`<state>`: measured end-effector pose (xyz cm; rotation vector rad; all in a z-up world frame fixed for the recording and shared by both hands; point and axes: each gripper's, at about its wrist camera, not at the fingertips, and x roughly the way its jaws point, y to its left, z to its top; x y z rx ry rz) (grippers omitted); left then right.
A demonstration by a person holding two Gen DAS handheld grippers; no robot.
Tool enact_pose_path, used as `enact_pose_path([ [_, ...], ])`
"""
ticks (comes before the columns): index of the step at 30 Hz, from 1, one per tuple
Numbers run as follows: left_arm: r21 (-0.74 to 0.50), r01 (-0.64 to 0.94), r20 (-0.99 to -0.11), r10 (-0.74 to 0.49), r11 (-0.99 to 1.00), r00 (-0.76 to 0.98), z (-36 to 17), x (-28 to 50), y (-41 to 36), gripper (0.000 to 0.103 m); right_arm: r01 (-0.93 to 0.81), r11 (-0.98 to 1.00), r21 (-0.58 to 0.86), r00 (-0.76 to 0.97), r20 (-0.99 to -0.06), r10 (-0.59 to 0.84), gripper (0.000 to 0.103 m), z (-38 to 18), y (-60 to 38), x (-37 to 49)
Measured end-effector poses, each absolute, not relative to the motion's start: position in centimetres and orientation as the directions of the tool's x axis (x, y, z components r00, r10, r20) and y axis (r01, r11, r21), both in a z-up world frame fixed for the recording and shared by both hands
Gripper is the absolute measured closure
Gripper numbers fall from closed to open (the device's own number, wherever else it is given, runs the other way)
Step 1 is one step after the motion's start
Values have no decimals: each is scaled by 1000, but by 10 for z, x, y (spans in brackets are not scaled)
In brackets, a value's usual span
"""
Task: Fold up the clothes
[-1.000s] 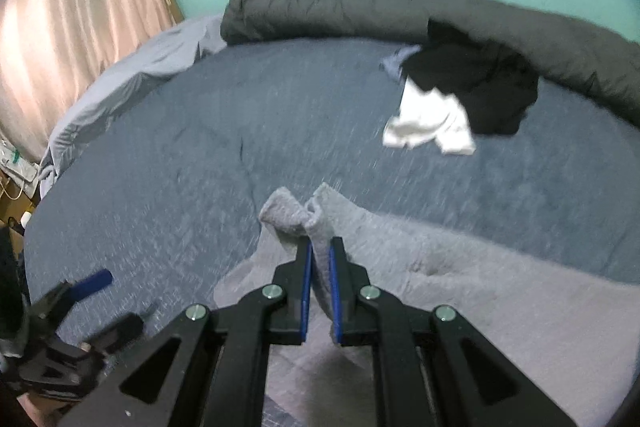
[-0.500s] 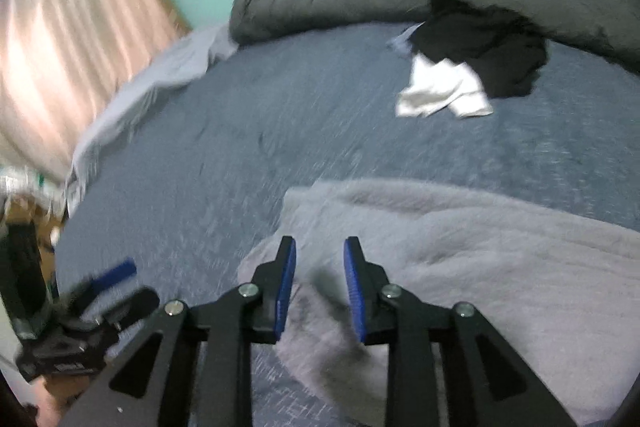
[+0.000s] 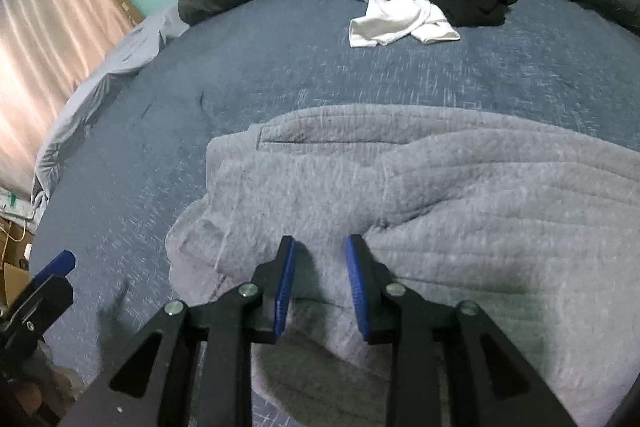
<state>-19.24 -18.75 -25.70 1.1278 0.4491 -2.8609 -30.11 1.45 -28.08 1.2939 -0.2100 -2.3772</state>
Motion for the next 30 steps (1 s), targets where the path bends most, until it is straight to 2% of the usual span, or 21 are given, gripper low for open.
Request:
enact_pose_path([
  [3, -255, 136, -674, 76, -957, -735, -258, -193, -187, 0, 278, -886, 370, -509, -725, -463, 76, -263, 37, -295],
  [7, -253, 132, -673, 76, -958, -735, -258, -193, -185, 0, 227, -906, 357, -593, -687, -419, 76, -242, 90, -278],
  [16, -270, 122, -676, 98, -955, -730, -261, -197, -175, 0, 10, -968, 251, -590, -780, -209, 76, -273, 206, -263],
  [22, -244, 113, -686, 89, -963, -722, -264, -204, -163, 0, 27, -972, 234, -591, -781, -204, 76, -282, 211, -257],
  [30, -224, 92, -689, 91, -970, -719, -265, -209, -152, 0, 148, -944, 295, -600, -732, -323, 76, -260, 153, -282],
])
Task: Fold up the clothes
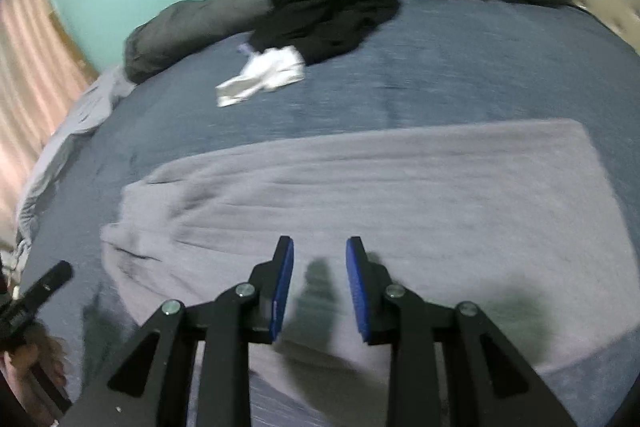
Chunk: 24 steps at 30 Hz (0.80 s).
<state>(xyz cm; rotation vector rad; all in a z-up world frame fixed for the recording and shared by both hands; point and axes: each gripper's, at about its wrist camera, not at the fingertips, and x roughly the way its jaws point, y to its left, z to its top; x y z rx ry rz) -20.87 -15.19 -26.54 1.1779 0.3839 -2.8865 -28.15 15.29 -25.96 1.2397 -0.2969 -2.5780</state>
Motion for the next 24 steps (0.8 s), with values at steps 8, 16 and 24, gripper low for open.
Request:
enact_pose_path([
  [8, -230, 100, -684, 88, -968, -724, -263, -207, -157, 0, 215, -936, 277, -531, -771, -350, 76, -275, 79, -318],
  [16, -239, 97, -680, 95, -966, -727, -262, -206, -161, 0, 195, -952, 237, -507, -806, -305, 80, -285, 68, -336],
  [24, -244, 103, -678, 94, -964, -729, -260, -205, -162, 0, 234, -938, 254, -525, -779, -342, 96, -270, 55, -344],
])
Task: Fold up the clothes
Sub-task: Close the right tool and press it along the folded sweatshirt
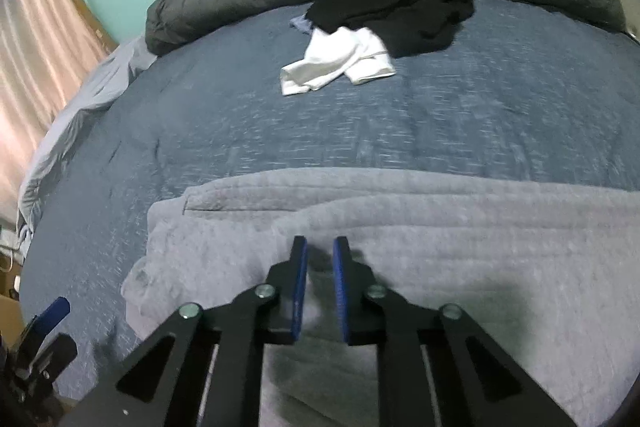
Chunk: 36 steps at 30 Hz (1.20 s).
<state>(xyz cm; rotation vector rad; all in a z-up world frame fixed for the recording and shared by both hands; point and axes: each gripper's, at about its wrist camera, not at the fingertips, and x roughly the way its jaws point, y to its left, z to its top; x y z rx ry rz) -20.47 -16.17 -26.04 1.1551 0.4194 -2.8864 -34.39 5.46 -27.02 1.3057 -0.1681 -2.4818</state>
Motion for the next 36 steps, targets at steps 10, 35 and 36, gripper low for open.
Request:
enact_pose_path([
  [10, -255, 108, -682, 100, -961, -724, -262, -206, -164, 0, 273, -918, 288, -519, -759, -393, 99, -268, 43, -333],
  [35, -247, 97, -689, 105, -964, -717, -268, -208, -155, 0, 240, -818, 522, -547, -624, -558, 99, -244, 152, -224],
  [36, -249, 99, -690, 105, -963, -716, -268, -209, -154, 0, 235, -818, 525, -553, -620, -557, 99, -244, 156, -220],
])
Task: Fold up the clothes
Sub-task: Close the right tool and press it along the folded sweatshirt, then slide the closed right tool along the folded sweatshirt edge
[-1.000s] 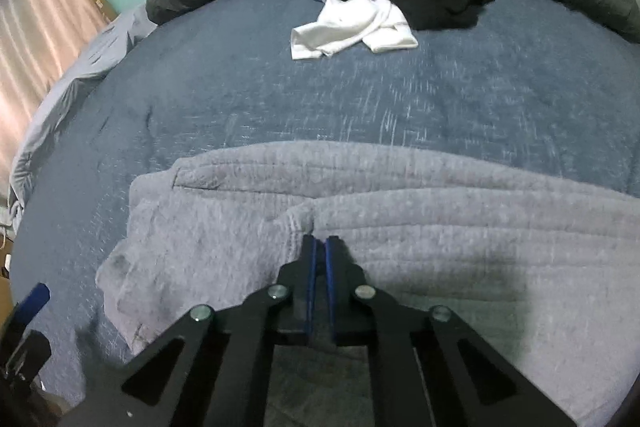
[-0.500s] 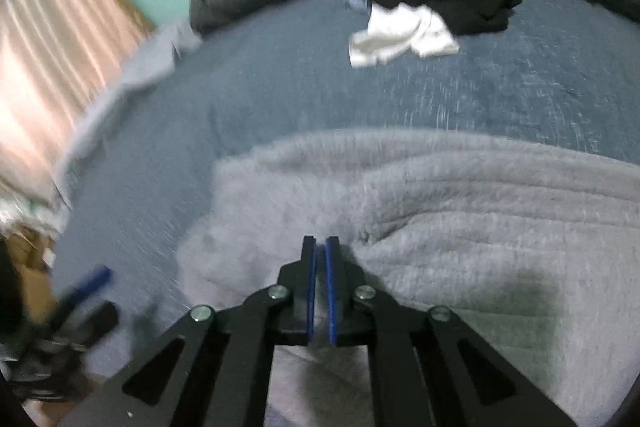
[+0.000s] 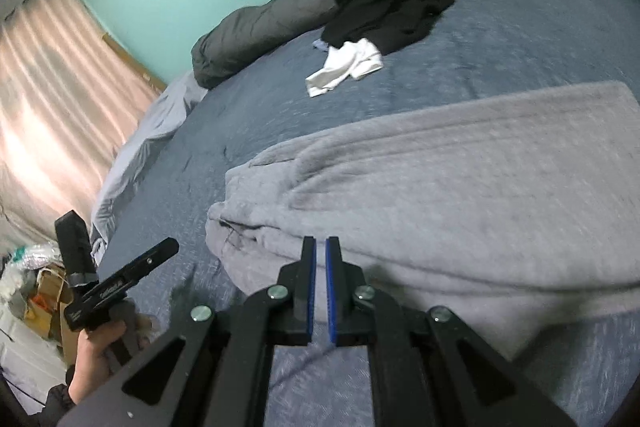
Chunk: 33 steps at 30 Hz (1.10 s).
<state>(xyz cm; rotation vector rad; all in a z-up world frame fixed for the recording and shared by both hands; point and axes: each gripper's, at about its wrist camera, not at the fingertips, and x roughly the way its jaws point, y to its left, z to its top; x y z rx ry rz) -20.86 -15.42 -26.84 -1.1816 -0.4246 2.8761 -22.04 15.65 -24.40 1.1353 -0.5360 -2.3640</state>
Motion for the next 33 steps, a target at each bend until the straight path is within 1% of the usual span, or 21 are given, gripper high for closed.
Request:
enact_pose_path([
  [4, -238, 115, -696, 87, -964, -713, -273, -213, -150, 0, 226, -808, 544, -567, -601, -563, 99, -245, 172, -208],
  [9, -206, 125, -701, 57, -971, -711, -276, -217, -143, 0, 203, -804, 559, -571, -599, -561, 99, -252, 185, -201],
  [13, -206, 137, -706, 50, -969, -706, -277, -221, -141, 0, 189, -805, 563, -565, -608, -558, 99, -260, 192, -198],
  [18, -214, 141, -720, 58, -967, -691, -282, -228, -135, 0, 183, -799, 572, -563, -605, -563, 99, -267, 200, -199],
  [23, -267, 113, -730, 124, -957, -672, -288, -235, -125, 0, 148, -802, 579, -575, -609, -546, 99, -268, 217, -201],
  [31, -252, 121, -750, 115, -960, -651, -295, -241, -115, 0, 116, -812, 572, -591, -617, -519, 99, -268, 237, -204],
  [33, -243, 123, -752, 107, -962, -651, -295, -241, -114, 0, 98, -830, 549, -569, -653, -500, 99, -273, 235, -206],
])
